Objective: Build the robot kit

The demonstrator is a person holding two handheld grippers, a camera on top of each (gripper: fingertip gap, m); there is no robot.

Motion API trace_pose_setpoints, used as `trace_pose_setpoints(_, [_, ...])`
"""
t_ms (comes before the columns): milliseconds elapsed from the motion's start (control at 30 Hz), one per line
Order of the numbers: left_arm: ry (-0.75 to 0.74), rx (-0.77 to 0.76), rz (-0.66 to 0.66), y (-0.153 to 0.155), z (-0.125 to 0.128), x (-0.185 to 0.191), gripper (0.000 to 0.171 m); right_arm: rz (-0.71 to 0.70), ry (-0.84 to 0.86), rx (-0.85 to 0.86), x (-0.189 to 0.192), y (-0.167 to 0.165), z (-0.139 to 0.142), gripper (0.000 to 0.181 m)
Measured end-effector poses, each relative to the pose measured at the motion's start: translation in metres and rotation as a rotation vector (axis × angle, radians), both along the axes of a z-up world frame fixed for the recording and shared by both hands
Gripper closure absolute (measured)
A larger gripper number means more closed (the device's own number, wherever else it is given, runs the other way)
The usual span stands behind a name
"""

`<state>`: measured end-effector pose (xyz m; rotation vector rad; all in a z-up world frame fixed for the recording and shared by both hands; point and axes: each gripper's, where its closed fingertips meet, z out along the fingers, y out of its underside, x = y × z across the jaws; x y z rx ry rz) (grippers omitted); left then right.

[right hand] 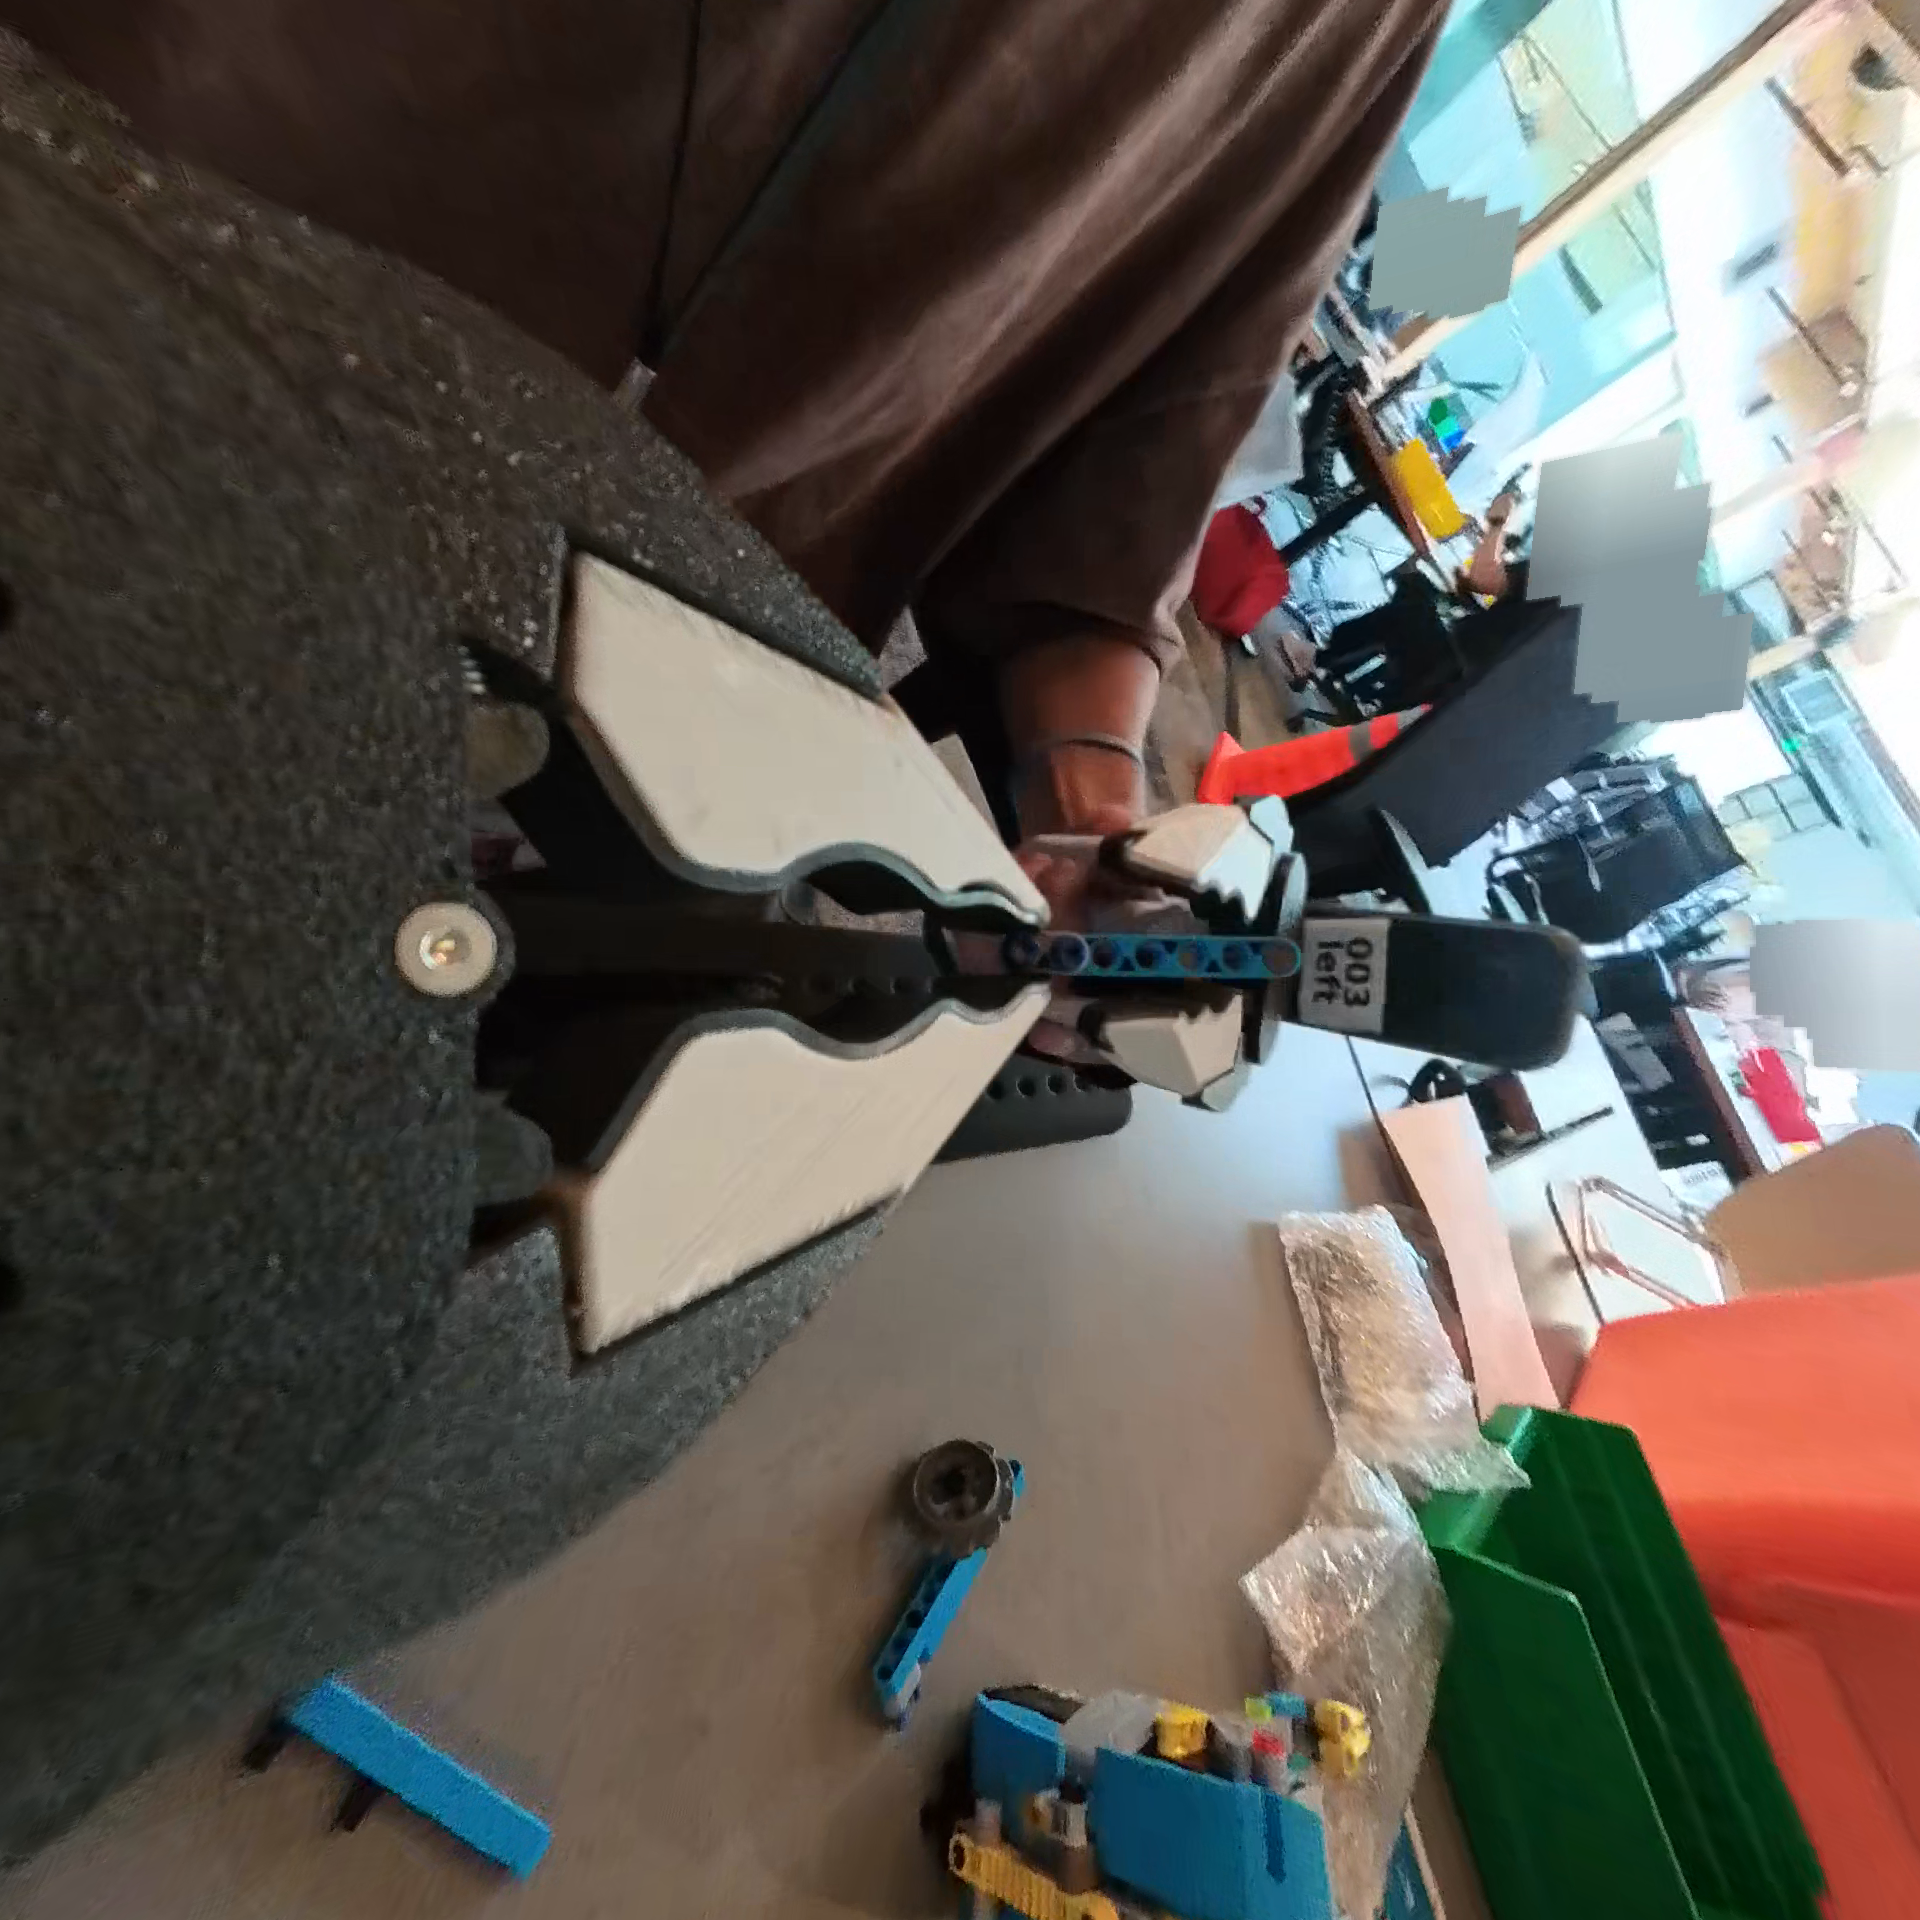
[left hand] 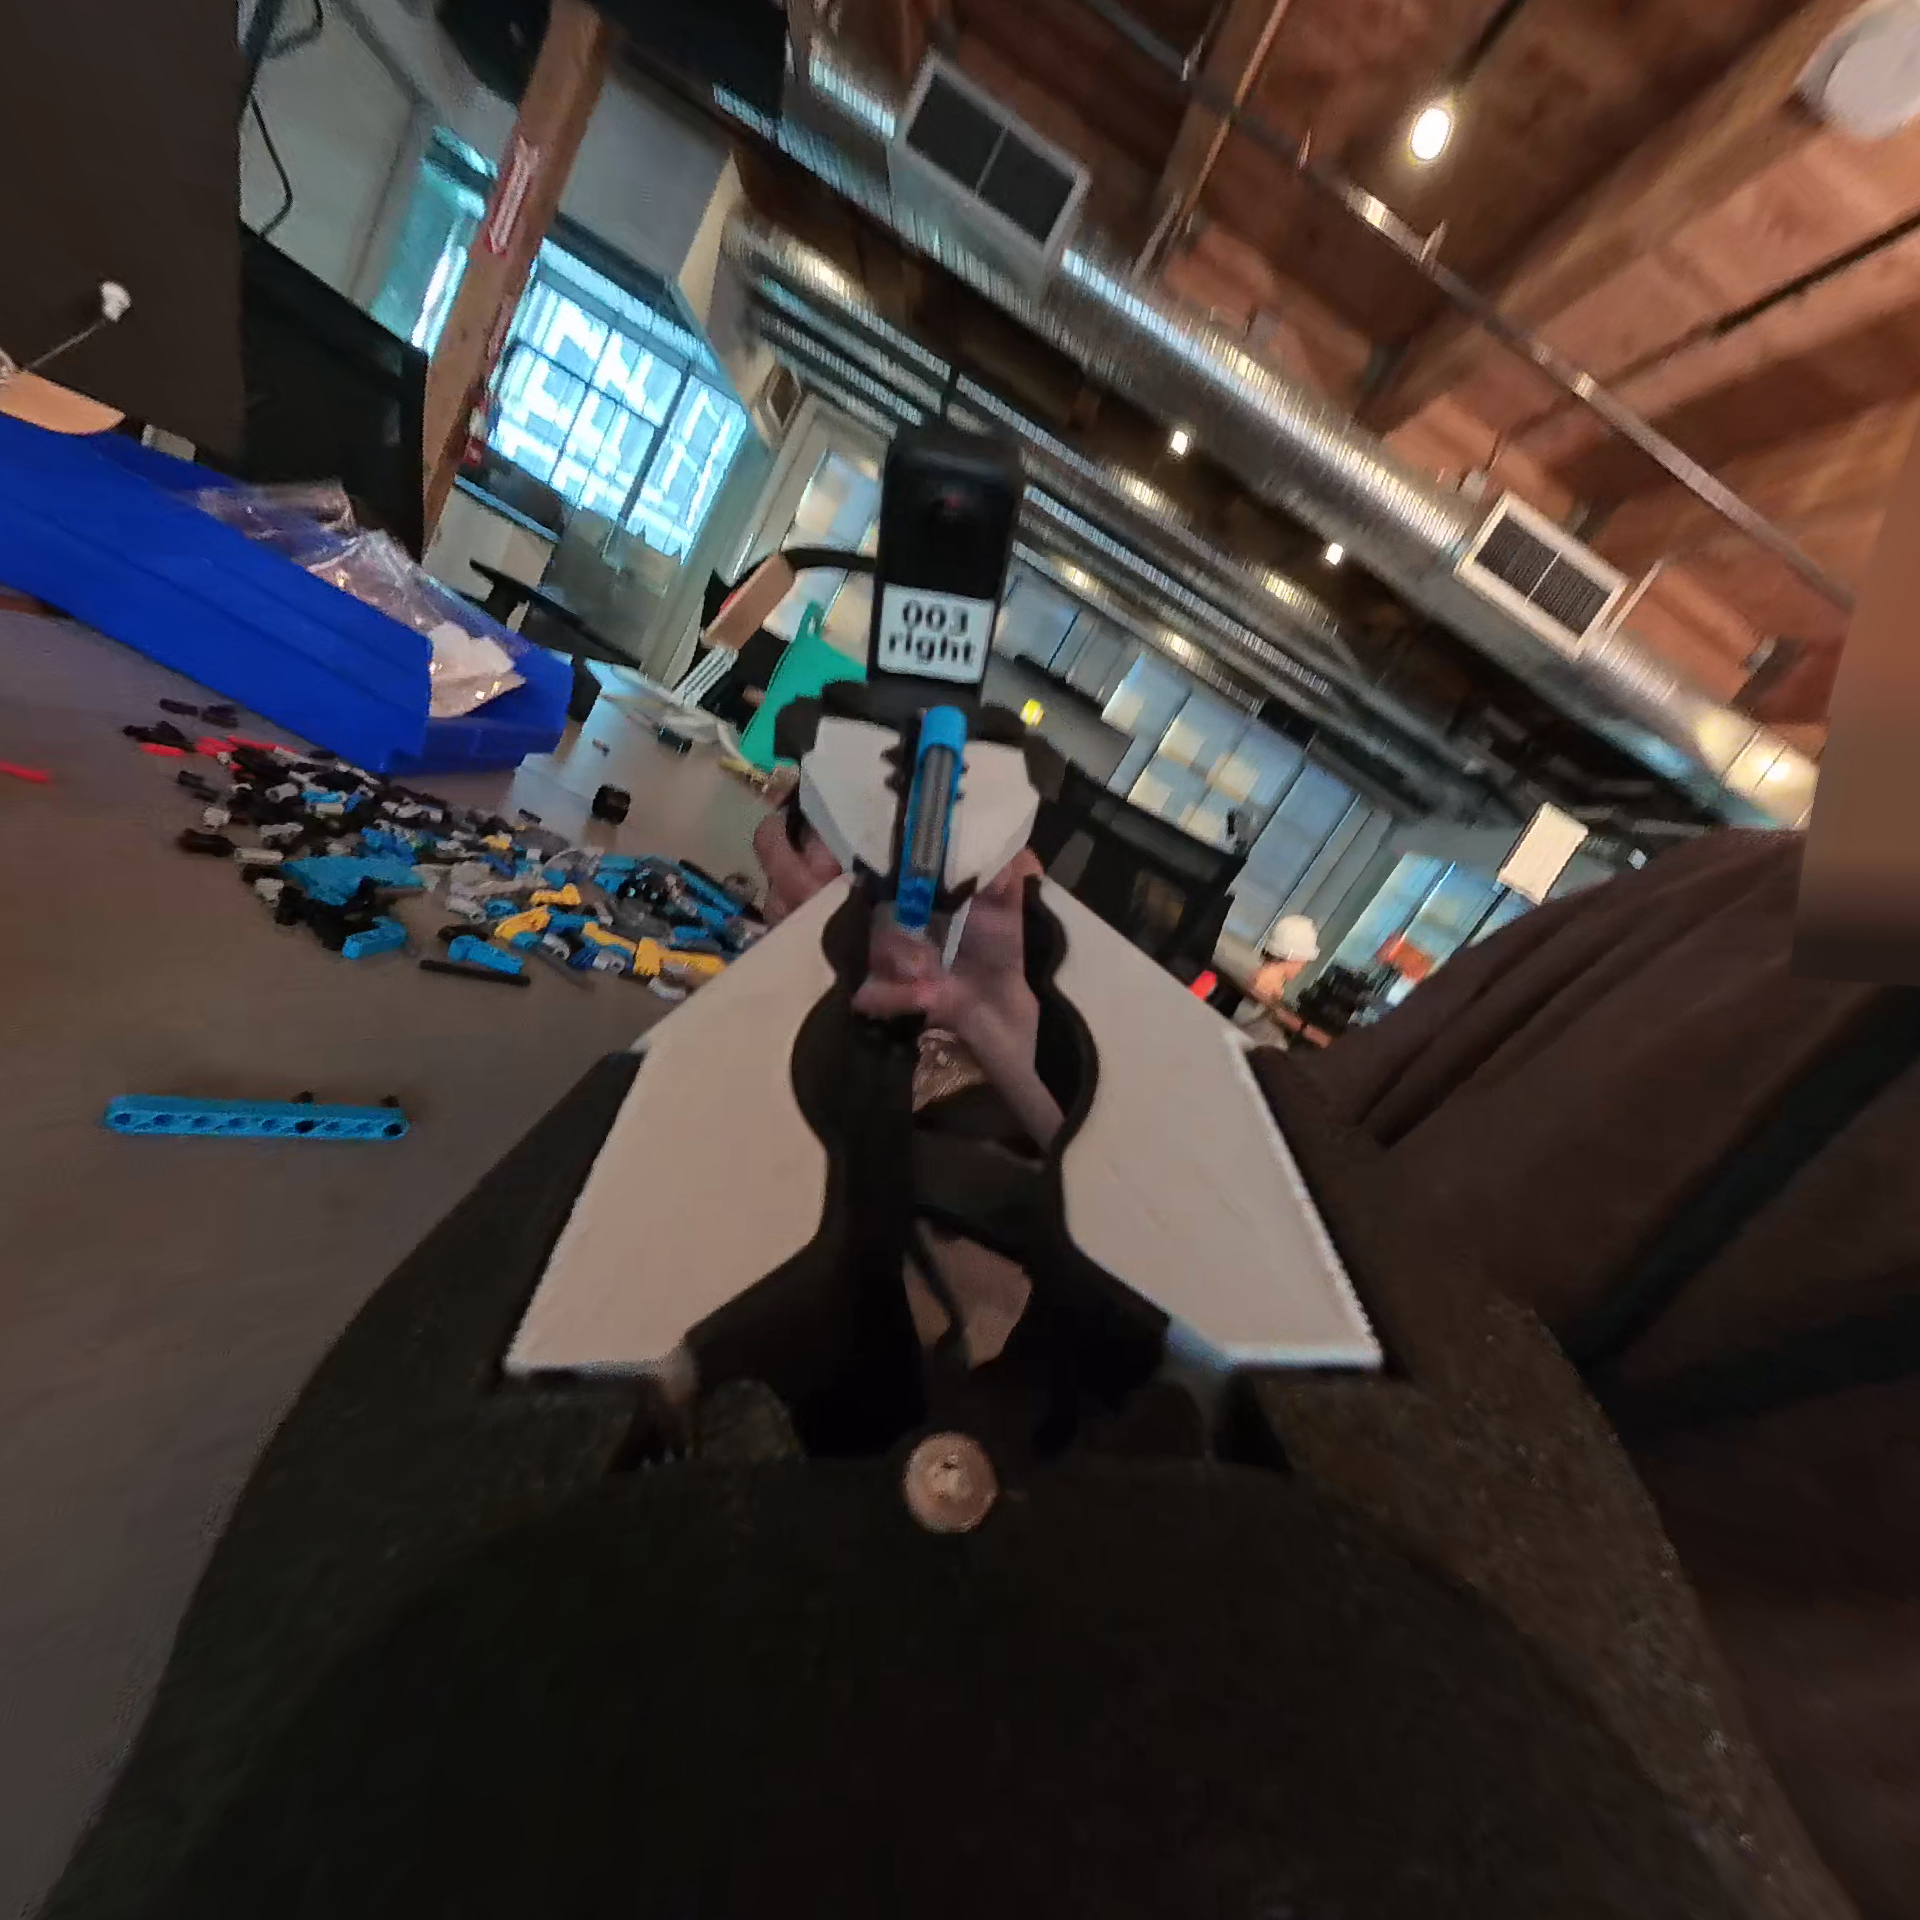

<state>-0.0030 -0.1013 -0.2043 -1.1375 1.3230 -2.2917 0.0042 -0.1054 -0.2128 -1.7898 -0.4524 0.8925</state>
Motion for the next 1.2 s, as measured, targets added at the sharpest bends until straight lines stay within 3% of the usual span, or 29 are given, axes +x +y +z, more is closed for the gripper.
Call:
trace_pose_setpoints(167, [-0.011, -0.077, -0.014, -0.008, -0.004, 0.009, 0.146, -0.031, 0.097, -0.013, -0.004, -0.001, -0.002, 0.174])
trace_pose_setpoints(333, [-0.053, -0.084, 0.014, -0.007, -0.001, 0.012, 0.164, -0.039, 0.159, -0.022, -0.003, -0.002, -0.003, 0.174])
trace_pose_setpoints(767, [-0.027, -0.089, 0.01, 0.0, -0.011, 0.03, 0.165, -0.079, 0.173, -0.056, 0.014, 0.005, -0.015, 0.174])
trace_pose_setpoints(800, [-0.037, -0.069, 0.012, 0.001, -0.01, 0.029, 0.165, -0.083, 0.133, -0.055, 0.017, 0.005, -0.019, 0.166])
trace_pose_setpoints(833, [-0.038, -0.048, 0.017, 0.004, -0.009, 0.03, 0.165, -0.11, 0.066, -0.071, 0.026, 0.005, -0.026, 0.148])
trace_pose_setpoints(867, [-0.027, -0.017, 0.038, 0.009, -0.01, 0.031, 0.165, -0.146, 0.005, -0.081, 0.041, 0.006, -0.031, 0.142])
trace_pose_setpoints(933, [0.005, 0.069, 0.098, 0.023, -0.019, 0.036, 0.165, -0.255, -0.12, -0.159, 0.089, 0.008, -0.052, 0.153])
trace_pose_setpoints(1033, [0.05, 0.111, 0.169, 0.046, -0.03, 0.042, 0.164, -0.295, -0.311, -0.427, 0.149, 0.003, -0.121, 0.155])
trace_pose_setpoints(1133, [0.067, 0.069, 0.189, 0.059, -0.035, 0.049, 0.165, -0.242, -0.319, -0.499, 0.153, 0.008, -0.15, 0.15])
trace_pose_setpoints(1200, [0.079, 0.06, 0.204, 0.066, -0.04, 0.054, 0.164, -0.215, -0.422, -0.505, 0.148, 0.011, -0.16, 0.15])
